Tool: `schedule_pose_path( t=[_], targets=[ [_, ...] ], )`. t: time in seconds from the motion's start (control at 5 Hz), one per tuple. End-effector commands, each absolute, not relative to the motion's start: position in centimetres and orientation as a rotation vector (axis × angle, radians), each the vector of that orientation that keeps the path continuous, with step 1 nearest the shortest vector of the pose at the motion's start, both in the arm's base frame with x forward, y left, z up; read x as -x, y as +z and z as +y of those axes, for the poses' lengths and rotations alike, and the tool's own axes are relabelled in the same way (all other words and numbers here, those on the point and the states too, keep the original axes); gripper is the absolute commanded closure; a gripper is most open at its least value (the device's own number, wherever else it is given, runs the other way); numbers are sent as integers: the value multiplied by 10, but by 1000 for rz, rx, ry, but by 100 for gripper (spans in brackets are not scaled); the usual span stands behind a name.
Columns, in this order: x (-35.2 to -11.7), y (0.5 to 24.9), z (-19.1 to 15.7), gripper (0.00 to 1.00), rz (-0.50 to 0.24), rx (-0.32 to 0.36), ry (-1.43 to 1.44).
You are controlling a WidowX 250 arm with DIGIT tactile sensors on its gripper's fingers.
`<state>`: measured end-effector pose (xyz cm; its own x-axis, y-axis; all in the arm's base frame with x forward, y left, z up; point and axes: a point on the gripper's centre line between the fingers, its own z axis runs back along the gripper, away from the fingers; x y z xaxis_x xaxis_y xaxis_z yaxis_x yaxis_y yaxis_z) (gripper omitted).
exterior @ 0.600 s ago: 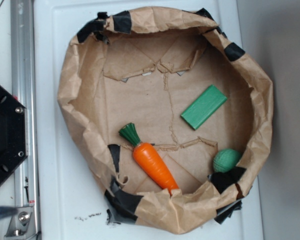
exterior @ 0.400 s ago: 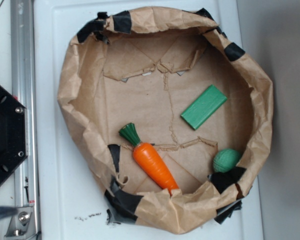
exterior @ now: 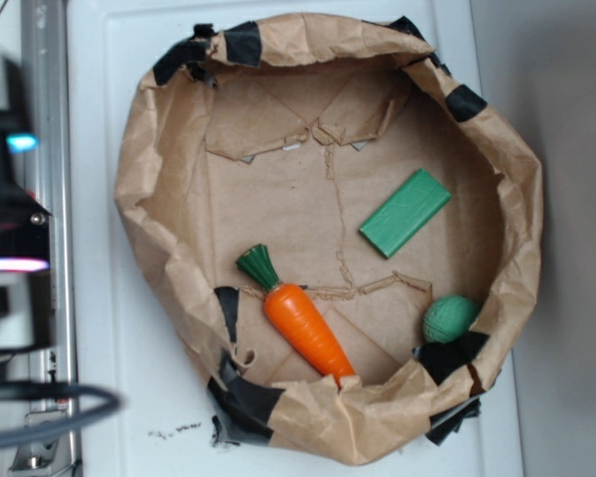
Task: Grab the green ball.
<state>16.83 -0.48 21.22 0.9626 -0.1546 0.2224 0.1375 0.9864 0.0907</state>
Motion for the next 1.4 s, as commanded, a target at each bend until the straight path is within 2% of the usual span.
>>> schedule_pose_path(
  t=[0.0,0.2,0.4,0.6,0.8,1.0,1.2],
  targets=[
    [-256,163,2,0,-414,-113,-162],
    [-283,127,-3,0,-378,-25,-206],
    [-306,107,-19,0,-353,29,-260],
    [-315,94,-46,0,-346,70,-329],
    [-324,85,-71,0,-377,126,-392],
    [-333,81,-87,0,-396,141,-420],
    [-344,72,-88,0,-419,103,-414]
  ],
)
